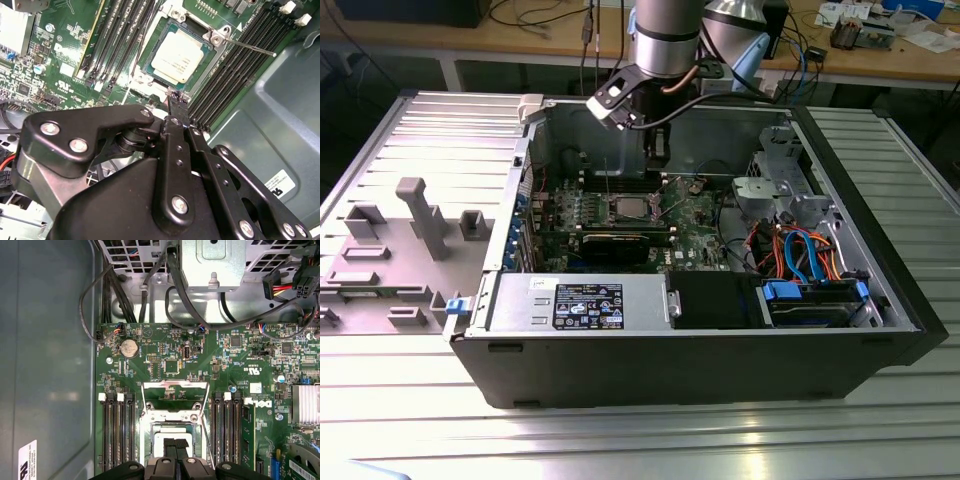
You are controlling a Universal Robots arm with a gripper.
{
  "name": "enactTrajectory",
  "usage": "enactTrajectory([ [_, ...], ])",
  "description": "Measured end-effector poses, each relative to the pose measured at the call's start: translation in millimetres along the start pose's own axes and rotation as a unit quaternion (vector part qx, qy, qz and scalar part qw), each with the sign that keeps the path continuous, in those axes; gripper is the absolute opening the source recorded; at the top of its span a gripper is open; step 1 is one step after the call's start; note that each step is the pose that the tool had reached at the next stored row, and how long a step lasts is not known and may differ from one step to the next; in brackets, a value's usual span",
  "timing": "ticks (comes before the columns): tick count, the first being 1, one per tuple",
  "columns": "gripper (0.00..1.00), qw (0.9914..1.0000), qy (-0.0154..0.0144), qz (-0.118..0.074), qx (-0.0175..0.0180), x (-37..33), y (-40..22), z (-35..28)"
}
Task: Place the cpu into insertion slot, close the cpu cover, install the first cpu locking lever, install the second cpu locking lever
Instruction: 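Close the cpu cover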
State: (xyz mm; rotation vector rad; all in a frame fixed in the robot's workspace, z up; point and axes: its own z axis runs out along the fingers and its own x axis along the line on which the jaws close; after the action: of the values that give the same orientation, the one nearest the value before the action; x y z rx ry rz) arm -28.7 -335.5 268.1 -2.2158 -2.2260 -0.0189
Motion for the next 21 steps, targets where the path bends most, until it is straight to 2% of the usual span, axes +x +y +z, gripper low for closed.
enactTrajectory([
  [21,0.11,1.00000,0.0000,0.000,0.0000,0.0,4.2,0.1],
])
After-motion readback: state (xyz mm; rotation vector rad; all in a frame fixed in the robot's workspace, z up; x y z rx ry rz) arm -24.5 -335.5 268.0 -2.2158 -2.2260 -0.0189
